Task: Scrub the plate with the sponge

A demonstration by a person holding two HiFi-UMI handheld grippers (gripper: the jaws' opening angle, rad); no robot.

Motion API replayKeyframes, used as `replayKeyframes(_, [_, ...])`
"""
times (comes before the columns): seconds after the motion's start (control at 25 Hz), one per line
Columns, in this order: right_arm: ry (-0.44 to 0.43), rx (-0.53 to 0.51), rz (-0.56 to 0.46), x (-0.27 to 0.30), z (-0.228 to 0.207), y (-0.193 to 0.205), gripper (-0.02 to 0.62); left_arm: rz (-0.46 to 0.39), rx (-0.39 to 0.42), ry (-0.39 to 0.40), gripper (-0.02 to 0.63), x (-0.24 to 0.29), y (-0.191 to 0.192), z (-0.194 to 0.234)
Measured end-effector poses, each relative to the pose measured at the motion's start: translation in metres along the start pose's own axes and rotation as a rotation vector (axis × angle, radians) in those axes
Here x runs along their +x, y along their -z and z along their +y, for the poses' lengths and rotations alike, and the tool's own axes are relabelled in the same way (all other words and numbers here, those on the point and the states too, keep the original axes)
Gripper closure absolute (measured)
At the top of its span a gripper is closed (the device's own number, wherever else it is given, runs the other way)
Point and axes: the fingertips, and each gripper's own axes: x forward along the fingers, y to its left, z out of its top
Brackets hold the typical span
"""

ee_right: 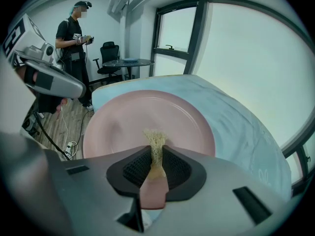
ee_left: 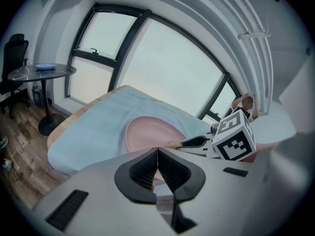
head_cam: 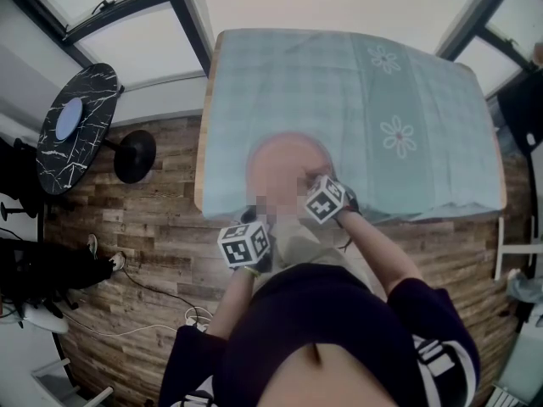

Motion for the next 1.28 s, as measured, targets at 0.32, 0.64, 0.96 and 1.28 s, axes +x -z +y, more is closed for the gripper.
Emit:
replayKeyframes(0.32, [-0.052,0.004,-0.005,-0.006,0.02,0.001,0.528,-0.01,0.004,0.006,0.594,-0.004,0.0,-0.006])
replayKeyframes(0.64, [-0.11,-0.028,0.005,-0.011,0.044,0.001,0.528,-0.022,0.006,0.011,0.594,-0.009,0.003,-0.011])
replayKeyframes(0.96, [-0.137,-0.04,0.026,-0.015,0.06,0.006,0.528,-0.039,0.0,0.006,0.594,-0.016,0.004,-0.011])
replayKeyframes(1.28, [-0.11,0.052,-0.05,-0.028,0.066,0.002,0.528,-0.059,-0.002,0.012,0.594,-0.032,0.004,-0.011])
